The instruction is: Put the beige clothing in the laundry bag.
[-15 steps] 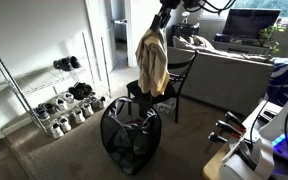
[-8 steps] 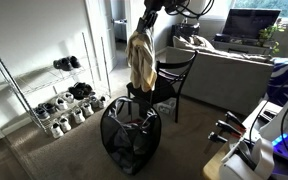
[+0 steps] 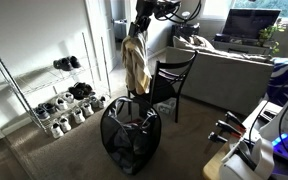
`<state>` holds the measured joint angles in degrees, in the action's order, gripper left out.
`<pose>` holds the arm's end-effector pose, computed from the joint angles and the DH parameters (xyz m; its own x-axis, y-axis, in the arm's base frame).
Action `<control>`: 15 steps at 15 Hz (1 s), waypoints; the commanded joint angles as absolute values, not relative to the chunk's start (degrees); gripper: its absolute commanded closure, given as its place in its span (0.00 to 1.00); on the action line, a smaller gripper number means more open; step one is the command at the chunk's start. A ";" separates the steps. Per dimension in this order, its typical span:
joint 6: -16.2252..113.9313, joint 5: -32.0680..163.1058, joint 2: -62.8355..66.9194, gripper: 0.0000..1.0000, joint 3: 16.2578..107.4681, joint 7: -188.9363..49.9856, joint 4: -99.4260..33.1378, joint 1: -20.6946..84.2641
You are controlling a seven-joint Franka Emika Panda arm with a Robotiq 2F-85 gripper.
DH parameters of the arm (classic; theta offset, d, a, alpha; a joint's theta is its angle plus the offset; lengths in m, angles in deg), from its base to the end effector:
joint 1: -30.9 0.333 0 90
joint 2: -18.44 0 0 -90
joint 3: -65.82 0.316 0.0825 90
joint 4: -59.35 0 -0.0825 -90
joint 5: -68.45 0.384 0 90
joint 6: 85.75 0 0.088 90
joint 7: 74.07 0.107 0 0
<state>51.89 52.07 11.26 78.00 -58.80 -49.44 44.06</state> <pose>0.5666 0.2608 0.4772 0.8543 0.3341 0.3980 0.3089 -0.9424 0.1282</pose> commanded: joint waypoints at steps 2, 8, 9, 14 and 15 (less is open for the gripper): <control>50.85 49.93 9.26 0.75 76.81 -53.76 -46.31 46.04; 51.29 50.46 8.79 0.44 75.60 -53.08 -46.91 46.57; 51.33 50.84 8.82 0.37 75.43 -53.30 -47.20 46.44; 51.70 52.41 8.95 0.05 74.74 -54.29 -48.62 45.94; 51.74 52.77 8.96 0.02 74.63 -54.53 -48.96 45.82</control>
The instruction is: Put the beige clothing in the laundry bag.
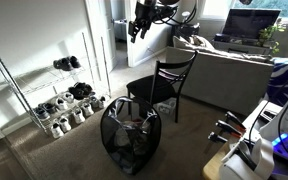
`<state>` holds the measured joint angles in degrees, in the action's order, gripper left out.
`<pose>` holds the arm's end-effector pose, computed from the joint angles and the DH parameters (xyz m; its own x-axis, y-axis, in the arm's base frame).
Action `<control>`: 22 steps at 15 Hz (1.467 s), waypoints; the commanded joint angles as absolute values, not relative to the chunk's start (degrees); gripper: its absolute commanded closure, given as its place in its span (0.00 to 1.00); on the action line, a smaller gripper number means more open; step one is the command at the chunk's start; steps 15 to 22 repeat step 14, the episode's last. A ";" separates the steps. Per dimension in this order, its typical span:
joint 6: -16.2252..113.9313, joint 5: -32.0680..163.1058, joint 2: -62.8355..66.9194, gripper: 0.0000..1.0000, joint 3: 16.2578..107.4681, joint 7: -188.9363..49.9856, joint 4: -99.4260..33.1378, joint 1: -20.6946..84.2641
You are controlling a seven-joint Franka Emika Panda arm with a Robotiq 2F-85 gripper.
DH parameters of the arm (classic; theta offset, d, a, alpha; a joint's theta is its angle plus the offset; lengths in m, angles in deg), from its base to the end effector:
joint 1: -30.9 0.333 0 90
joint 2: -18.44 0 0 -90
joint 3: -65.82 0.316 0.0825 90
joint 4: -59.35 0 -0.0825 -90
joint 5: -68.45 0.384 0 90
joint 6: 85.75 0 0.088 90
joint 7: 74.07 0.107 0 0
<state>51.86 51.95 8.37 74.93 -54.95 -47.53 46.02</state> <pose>0.5830 0.2546 0.4617 0.8846 0.2568 0.3893 0.2343 -0.9665 0.1051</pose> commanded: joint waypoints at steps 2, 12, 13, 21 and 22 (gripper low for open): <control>51.87 53.16 9.22 0.00 74.42 -54.82 -49.84 45.68; 51.73 52.37 8.17 0.00 74.23 -55.05 -48.94 45.93; 51.73 52.37 8.17 0.00 74.23 -55.05 -48.94 45.93; 51.73 52.37 8.17 0.00 74.23 -55.05 -48.94 45.93; 51.73 52.37 8.17 0.00 74.23 -55.05 -48.94 45.93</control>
